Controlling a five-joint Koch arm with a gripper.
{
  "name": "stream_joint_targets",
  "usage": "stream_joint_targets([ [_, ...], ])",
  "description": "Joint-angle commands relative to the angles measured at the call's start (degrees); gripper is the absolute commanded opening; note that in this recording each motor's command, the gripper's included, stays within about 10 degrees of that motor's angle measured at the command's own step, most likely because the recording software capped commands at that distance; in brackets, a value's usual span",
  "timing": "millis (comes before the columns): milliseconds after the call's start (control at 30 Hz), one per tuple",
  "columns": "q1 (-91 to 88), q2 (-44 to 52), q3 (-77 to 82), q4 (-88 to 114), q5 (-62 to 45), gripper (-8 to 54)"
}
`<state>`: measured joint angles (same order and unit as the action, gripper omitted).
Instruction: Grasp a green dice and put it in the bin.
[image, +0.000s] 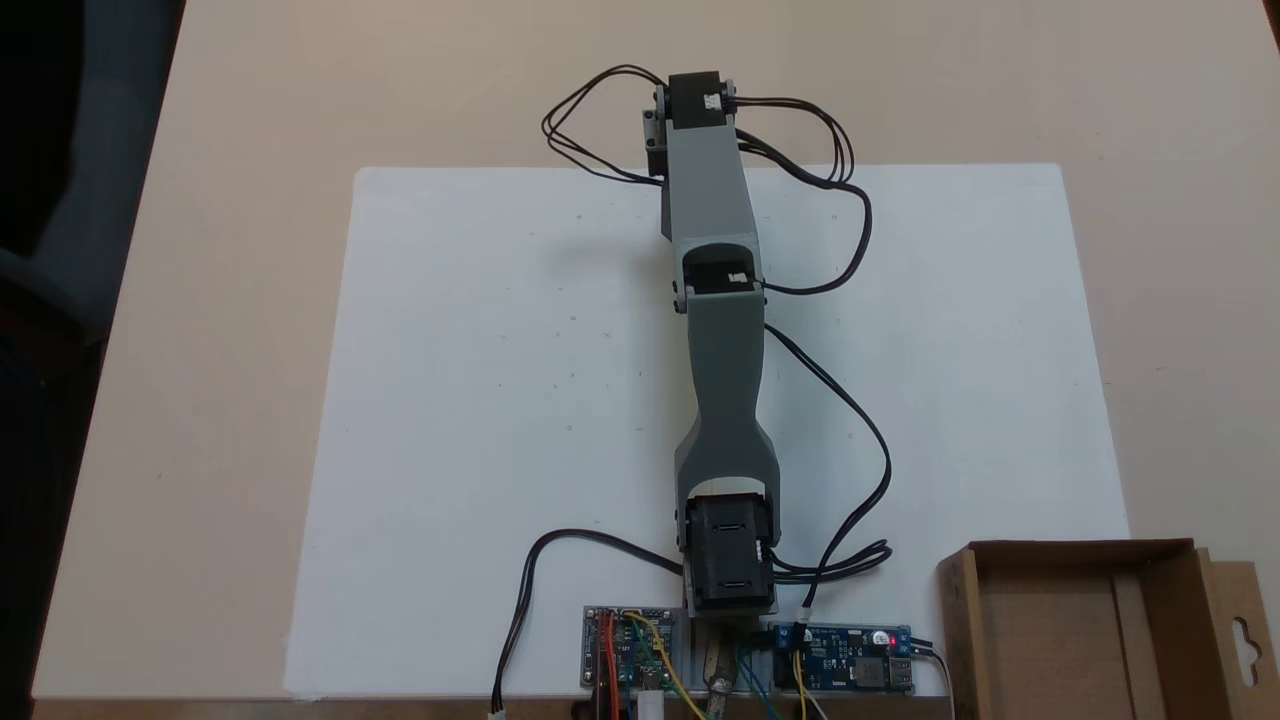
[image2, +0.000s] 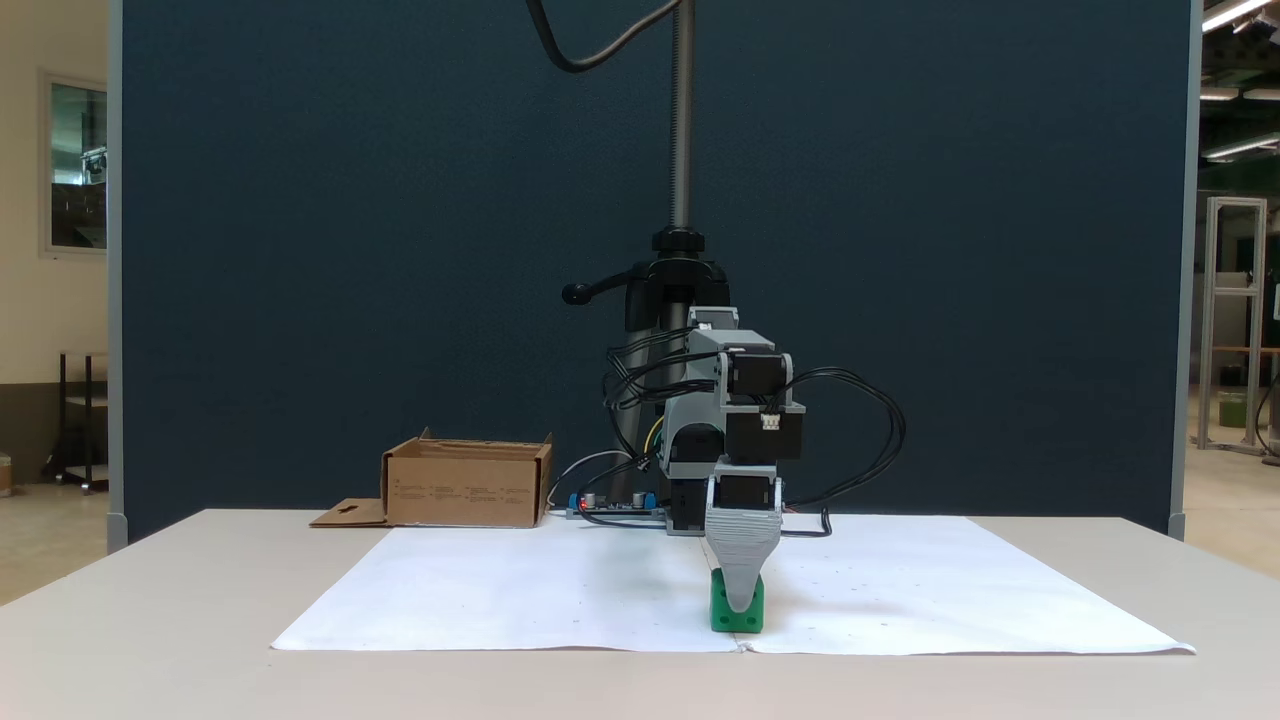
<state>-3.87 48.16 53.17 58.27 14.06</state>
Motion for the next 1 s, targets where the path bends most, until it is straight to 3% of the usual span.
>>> stream_joint_targets([
  [0,0.09,0.79,-3.69,-1.23,-1.41,40.3],
  [967,1.32,-1.23,-3.69,-5.19,-8.53,40.2],
])
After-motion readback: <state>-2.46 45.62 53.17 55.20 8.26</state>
